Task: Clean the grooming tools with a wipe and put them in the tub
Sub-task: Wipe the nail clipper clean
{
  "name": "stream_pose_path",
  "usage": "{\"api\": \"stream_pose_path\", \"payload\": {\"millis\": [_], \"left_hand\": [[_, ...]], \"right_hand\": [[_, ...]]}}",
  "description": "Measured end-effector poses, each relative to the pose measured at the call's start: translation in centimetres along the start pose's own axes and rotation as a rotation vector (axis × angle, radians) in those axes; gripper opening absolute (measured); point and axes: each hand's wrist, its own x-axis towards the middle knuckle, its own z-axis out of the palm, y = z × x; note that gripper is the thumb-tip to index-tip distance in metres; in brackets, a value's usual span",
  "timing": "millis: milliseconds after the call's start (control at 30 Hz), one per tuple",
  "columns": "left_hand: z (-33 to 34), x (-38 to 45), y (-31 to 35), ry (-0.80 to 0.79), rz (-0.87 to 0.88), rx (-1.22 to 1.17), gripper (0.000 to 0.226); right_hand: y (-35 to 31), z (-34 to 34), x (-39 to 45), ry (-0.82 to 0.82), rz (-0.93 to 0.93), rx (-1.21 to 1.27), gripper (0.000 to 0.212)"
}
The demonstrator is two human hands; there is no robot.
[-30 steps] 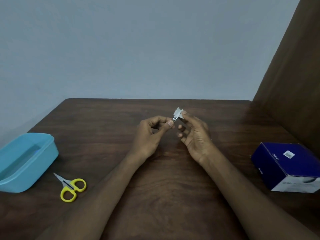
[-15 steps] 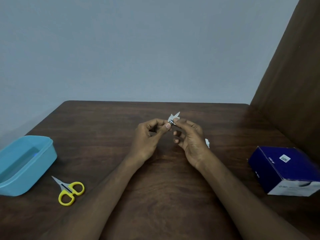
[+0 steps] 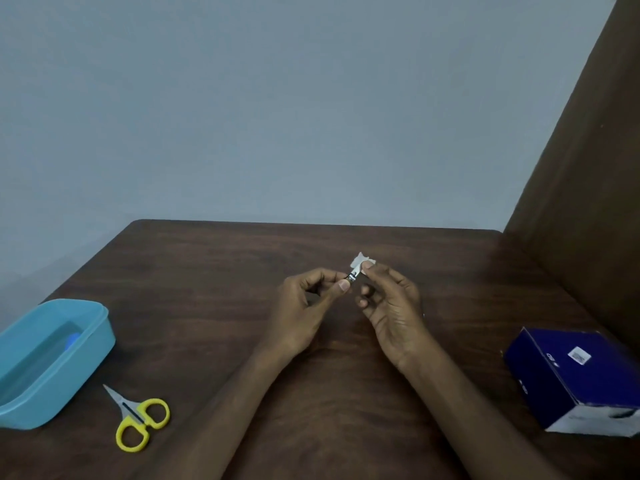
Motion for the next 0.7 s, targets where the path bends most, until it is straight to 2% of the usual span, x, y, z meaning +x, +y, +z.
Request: {"api": "stream_pose_path", "payload": {"millis": [300,467,600,700], "left_hand": [[-0.03,-0.09,0.09,0.009,-0.02,-0.016,0.008],[-0.06,-0.14,0.23,0.001,-0.009,-0.001,0.008],[-0.08,0.07,0.28,0.017,0.01,-0.034,0.009],[-0.06,0.0,0.32,0.008,0.005,-0.033,0.009]], "right_hand": [[0.34,0.05,-0.01,-0.05,-0.028,-0.071,0.028],[-0.04,0.03,0.17,0.008,-0.049,0.023,0.028],[0.43,0.1,-0.26,-0.056,0.004,-0.06,0.015],[0.4,0.08,-0.08,-0.043,-0.032,-0.063,0.02]]}}
